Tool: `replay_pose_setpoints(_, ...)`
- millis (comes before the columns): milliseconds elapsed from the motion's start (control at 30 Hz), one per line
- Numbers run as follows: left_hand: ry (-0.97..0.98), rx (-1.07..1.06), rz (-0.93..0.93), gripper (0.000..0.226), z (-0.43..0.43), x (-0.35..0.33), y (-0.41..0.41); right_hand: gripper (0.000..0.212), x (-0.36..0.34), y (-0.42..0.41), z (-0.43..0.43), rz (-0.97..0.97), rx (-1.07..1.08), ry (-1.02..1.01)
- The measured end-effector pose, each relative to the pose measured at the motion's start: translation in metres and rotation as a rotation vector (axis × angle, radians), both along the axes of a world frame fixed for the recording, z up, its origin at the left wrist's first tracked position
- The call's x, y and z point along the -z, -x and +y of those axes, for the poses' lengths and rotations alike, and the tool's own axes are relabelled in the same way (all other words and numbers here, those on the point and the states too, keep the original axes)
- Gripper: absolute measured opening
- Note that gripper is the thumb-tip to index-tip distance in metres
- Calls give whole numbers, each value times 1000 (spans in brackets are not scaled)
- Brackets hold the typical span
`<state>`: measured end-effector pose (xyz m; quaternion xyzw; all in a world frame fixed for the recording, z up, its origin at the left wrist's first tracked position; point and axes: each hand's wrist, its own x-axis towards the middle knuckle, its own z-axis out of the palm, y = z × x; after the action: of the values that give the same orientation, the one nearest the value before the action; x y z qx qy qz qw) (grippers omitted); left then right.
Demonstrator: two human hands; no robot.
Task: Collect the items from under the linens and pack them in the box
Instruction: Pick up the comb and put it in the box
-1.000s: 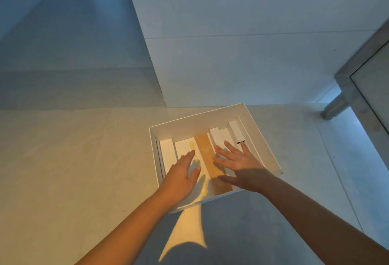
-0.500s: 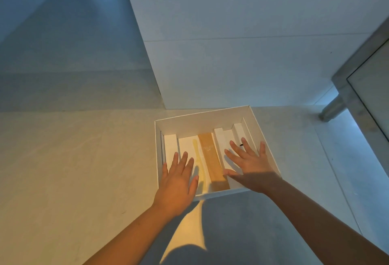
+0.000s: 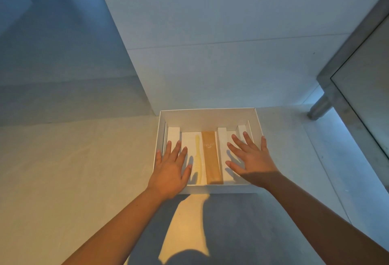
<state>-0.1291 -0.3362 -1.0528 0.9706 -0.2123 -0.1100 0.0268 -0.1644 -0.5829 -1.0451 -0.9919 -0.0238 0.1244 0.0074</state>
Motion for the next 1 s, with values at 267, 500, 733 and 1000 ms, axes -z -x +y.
replay_pose_setpoints(267,-53,-20,17,62,-3,-3,3,96,-6,13,16,-82,-58,-49)
replay_pose_setpoints(500,-45,-11,-47,74,-5,-8,2,79,-16,18,23,-175,-101,-50)
replay_pose_setpoints(733,-33,-13,-79,65,-12,-9,-24,90,0,-15,10,-99,-53,72)
replay_pose_setpoints(1000,-34,-21,-79,75,-24,-8,-53,87,2,-45,1,-129,-36,86)
